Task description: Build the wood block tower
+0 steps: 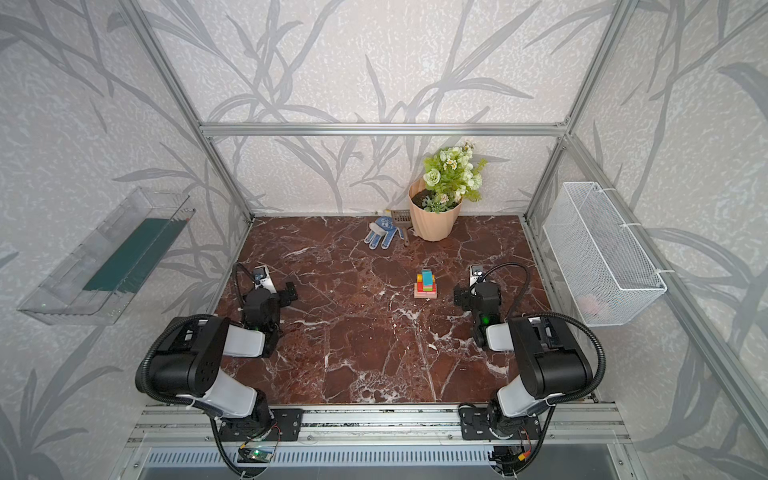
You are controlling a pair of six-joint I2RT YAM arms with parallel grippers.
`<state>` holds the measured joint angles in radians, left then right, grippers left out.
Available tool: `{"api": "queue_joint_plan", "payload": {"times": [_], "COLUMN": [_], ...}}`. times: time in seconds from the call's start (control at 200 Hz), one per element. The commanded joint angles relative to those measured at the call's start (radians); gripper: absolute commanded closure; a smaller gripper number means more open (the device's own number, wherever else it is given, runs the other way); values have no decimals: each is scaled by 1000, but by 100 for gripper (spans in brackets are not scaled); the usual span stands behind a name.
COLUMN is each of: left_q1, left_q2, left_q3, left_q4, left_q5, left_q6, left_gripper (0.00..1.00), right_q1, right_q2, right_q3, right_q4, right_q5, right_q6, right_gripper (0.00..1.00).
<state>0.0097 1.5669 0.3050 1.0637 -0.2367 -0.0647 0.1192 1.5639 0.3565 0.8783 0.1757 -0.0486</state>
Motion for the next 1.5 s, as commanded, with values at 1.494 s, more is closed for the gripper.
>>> {"api": "queue_joint_plan", "payload": {"times": [1.494], "left_q1": [-2], "left_q2": [0], "left_q3": [54], "left_q4": [-80], "left_q5": [-23], "left_q6": [-3], "left_gripper": [1], "right_q1": [-7], "right_q2": [-19], "right_q3": [43], "right_q4": [-18], "right_q5": [-56], "right_q6": [-12], "right_gripper": [1]}}
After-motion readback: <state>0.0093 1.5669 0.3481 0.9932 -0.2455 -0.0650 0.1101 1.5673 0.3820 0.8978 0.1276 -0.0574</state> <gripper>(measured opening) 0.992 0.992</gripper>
